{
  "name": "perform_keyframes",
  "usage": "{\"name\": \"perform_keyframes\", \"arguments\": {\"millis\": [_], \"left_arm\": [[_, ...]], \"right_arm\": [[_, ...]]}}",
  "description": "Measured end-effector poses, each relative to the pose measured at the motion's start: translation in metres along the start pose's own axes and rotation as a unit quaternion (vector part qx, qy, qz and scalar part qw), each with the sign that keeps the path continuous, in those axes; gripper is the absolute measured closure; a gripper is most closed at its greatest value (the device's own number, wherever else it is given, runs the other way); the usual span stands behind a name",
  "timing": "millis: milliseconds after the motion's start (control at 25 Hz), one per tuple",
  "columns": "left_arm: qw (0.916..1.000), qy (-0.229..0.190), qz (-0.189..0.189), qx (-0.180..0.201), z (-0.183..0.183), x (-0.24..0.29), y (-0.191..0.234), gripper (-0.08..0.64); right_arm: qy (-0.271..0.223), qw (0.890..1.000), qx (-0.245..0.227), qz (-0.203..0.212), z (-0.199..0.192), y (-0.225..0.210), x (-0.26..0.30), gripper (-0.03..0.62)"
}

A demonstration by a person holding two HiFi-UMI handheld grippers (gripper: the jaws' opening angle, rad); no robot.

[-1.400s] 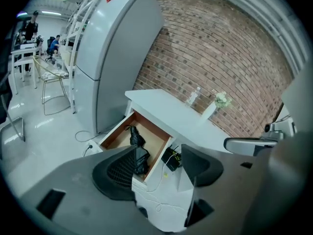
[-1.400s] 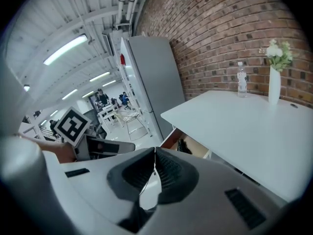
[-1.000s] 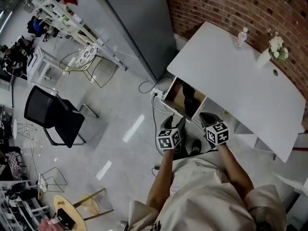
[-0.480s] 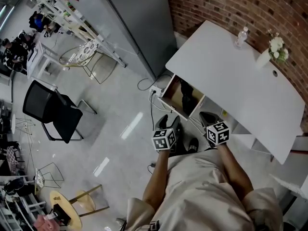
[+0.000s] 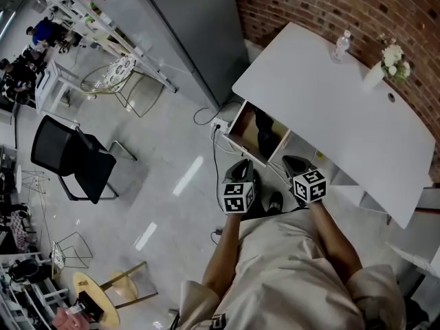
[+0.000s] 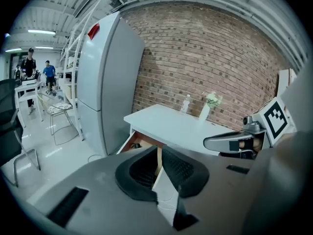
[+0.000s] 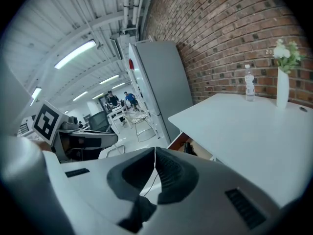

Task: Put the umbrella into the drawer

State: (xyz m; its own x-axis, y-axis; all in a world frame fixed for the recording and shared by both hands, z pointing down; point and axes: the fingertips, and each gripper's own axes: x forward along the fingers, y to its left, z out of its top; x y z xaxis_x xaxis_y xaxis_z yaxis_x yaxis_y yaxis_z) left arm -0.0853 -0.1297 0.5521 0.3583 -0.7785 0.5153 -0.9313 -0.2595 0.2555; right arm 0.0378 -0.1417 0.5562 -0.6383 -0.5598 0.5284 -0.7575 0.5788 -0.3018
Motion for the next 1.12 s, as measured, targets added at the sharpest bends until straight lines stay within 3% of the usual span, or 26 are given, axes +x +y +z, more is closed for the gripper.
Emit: {"name": "perform_keyframes", "arguments": {"millis": [120,440,600,880,1120], "left_arm": [[0.9999,-0.002,-0.002,-0.010,-0.001,-0.001,0.001,0.551],[0.9995,0.015,-0.010,-0.027,-0.010,0.000,0.003,0.551],[0.9978,0.015,-0.031,-0.057,-0.012,0.000,0.001,0.551],[0.9982,0.030,-0.011,-0.052,-0.018,0.002,0.011,0.551],[0.9976,0.033,-0.025,-0.056,-0.020,0.003,0.008,0.551]], "right_arm": [[-0.001,1.000,0.001,0.001,0.000,0.001,0.000,0.523],[-0.002,1.000,0.000,-0.002,0.000,-0.002,-0.001,0.523],[0.000,1.000,-0.002,-0.001,0.000,-0.002,0.001,0.523],[0.012,1.000,-0.008,-0.002,-0.006,-0.003,0.002,0.523],[0.015,1.000,-0.016,-0.001,-0.006,-0.001,0.001,0.525]]}}
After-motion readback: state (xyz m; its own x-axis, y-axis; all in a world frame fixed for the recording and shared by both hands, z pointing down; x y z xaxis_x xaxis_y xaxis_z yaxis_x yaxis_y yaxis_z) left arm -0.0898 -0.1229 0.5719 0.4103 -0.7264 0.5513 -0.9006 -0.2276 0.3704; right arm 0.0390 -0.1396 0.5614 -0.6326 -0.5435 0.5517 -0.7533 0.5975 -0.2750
